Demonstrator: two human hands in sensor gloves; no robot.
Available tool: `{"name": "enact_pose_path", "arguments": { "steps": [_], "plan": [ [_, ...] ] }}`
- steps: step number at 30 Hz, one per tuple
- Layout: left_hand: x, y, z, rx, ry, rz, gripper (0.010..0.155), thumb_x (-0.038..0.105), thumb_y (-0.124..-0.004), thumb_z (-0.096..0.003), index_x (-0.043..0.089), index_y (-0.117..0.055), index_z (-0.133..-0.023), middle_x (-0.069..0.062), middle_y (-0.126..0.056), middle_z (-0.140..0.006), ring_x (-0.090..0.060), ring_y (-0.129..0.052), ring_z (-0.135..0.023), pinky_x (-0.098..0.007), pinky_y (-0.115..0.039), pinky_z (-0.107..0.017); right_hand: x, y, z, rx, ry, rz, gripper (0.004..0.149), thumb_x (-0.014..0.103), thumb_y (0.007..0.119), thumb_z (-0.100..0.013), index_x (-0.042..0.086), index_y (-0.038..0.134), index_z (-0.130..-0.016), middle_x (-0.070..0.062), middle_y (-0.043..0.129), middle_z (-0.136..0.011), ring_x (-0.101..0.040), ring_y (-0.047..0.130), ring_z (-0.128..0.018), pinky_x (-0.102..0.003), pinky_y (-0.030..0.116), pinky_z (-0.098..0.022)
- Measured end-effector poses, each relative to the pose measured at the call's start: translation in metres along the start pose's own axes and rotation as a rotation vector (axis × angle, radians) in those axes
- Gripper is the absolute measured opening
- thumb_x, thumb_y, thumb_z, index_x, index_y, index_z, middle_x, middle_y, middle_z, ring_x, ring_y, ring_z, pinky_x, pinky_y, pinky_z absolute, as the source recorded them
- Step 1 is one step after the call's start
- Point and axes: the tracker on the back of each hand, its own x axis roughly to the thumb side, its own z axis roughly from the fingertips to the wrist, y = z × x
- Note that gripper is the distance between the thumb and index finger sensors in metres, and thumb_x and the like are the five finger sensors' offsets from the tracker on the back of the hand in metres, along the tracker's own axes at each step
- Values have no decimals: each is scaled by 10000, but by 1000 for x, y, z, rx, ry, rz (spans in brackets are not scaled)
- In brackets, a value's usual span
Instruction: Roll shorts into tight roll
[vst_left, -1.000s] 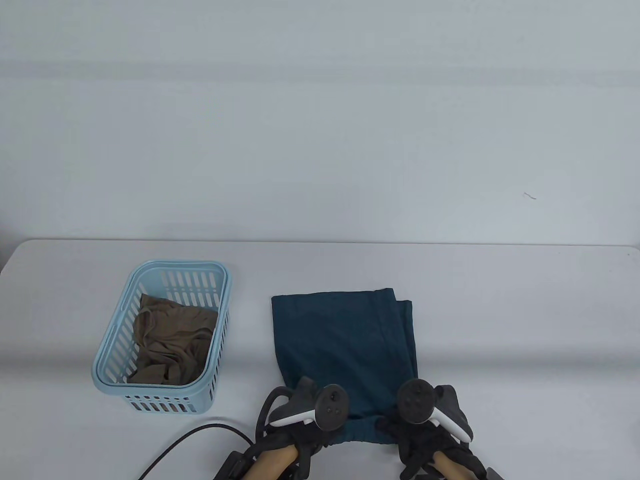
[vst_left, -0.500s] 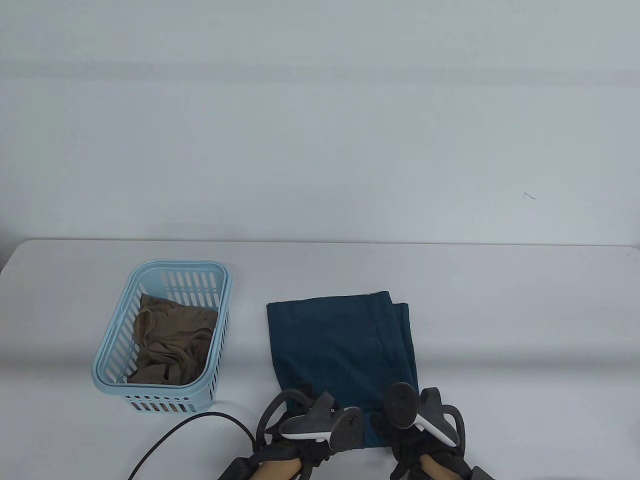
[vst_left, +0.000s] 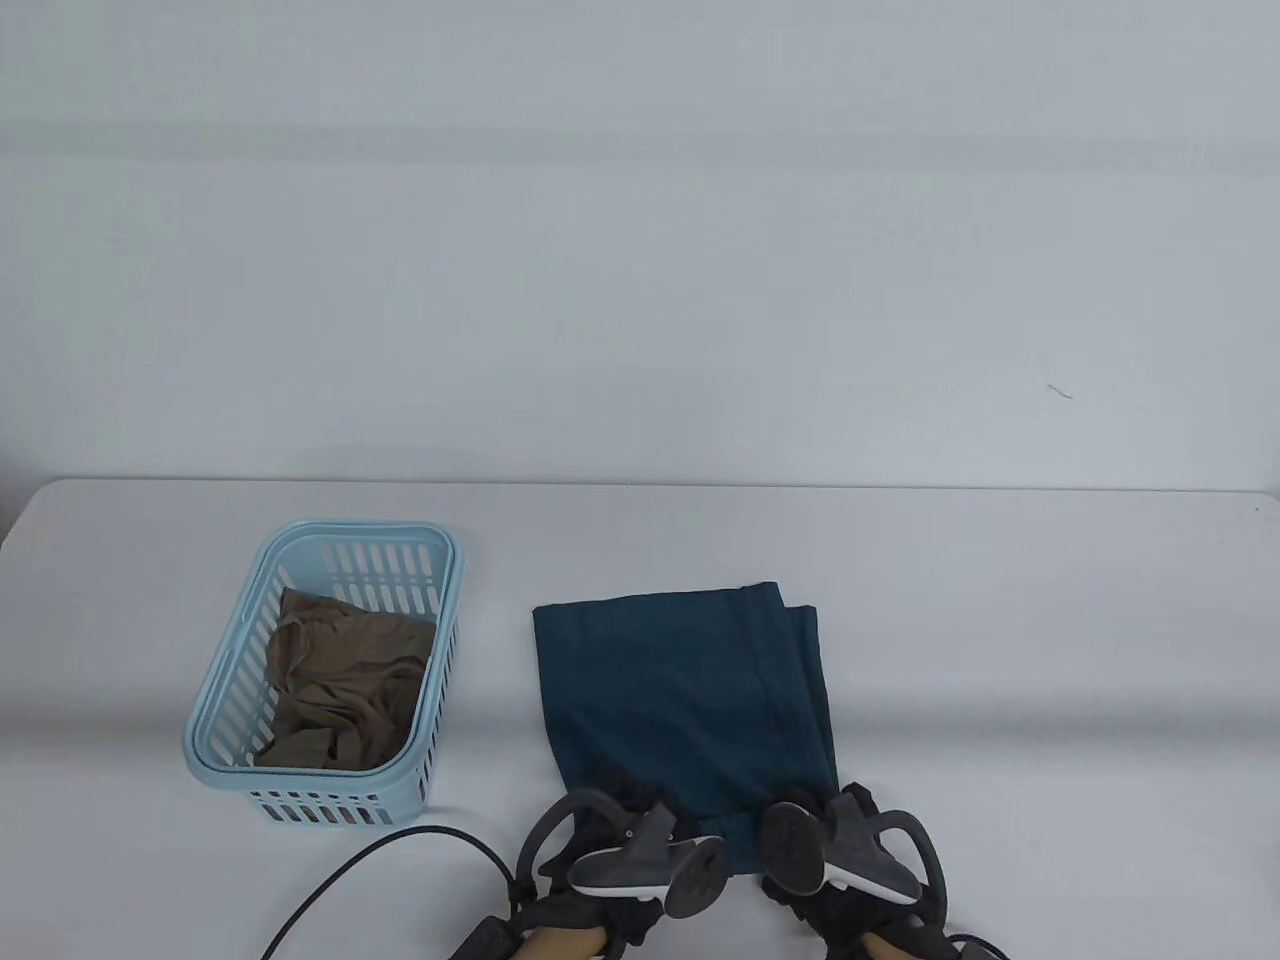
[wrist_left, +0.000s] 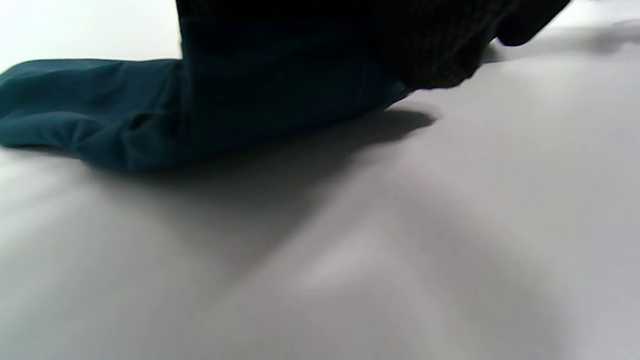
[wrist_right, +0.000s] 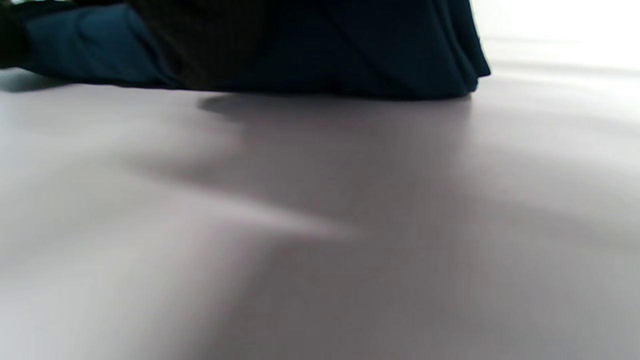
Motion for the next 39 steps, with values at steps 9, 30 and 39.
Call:
{"name": "enact_pose_path", "arguments": {
  "steps": [9,30,39],
  "plan": [
    [-33,8,2,-10,37,366,566,299,-665,-473,86,-732,-994,-199,-841,-990,-391,-877,-895,-736,-459,-667,-14,-8,-3,64,16,-281,551,387,585,-498,139,661,-984,-141,661,-1000,-405,578,-918,-713,297,-678],
    [-19,30,17,90,-3,130,494,316,-751,-471,158,-767,-940,-198,-697,-1030,-411,-725,-912,-710,-442,-690,-7,-6,-3,-38,157,-247,497,380,522,-524,117,742,-884,-155,767,-872,-414,684,-812,-745,289,-660],
    [-11,12,5,23,14,36,676,385,-748,-460,82,-615,-1049,-254,-527,-1108,-473,-586,-975,-722,-372,-688,-4,-14,9,-65,-2,-103,594,419,673,-484,166,572,-1011,-135,540,-1052,-415,459,-966,-734,188,-672]
  ]
}}
